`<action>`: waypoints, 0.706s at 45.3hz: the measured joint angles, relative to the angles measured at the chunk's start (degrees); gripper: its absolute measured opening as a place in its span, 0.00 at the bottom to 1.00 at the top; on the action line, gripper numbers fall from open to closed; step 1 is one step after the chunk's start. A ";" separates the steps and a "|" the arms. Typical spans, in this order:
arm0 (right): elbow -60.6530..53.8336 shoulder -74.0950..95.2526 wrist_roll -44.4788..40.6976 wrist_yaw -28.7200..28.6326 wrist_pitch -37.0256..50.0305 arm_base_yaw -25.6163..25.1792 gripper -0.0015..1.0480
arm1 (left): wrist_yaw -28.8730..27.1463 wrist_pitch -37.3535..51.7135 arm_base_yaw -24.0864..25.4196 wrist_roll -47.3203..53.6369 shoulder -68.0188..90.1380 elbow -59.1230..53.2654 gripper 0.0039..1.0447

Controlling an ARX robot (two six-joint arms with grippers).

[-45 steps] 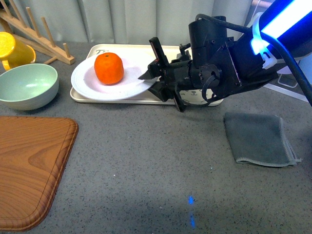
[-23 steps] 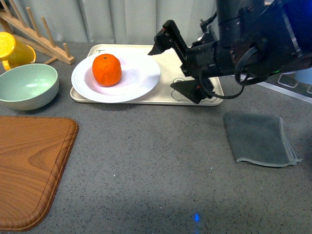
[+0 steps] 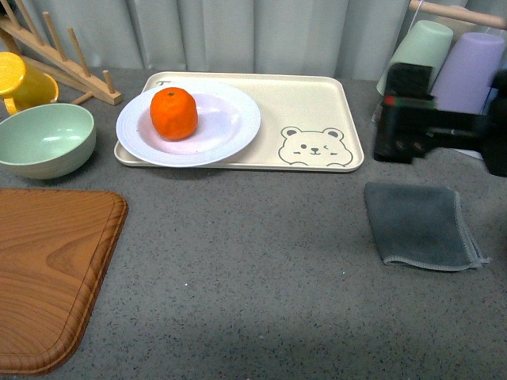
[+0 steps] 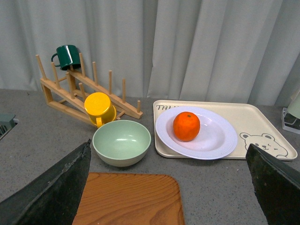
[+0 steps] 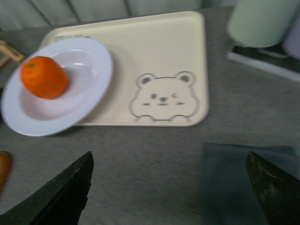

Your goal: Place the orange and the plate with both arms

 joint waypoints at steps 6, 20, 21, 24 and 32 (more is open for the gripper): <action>-9.70 -9.51 -6.03 4.48 3.02 -0.92 0.91 | 0.00 0.00 0.00 0.00 0.00 0.00 0.94; -25.86 -33.20 -11.13 14.34 -2.49 1.44 0.91 | 0.00 0.00 0.00 0.00 0.00 0.00 0.94; -26.51 -34.95 -11.45 14.84 -2.60 1.62 0.91 | 0.00 0.00 0.00 0.00 0.00 0.00 0.94; -27.28 -38.45 -12.17 15.19 -2.64 1.86 0.91 | 0.00 0.00 0.00 0.00 0.00 0.00 0.94; -27.39 -39.50 -12.79 15.26 -2.45 1.95 0.91 | 0.00 0.00 0.00 0.00 0.00 0.00 0.94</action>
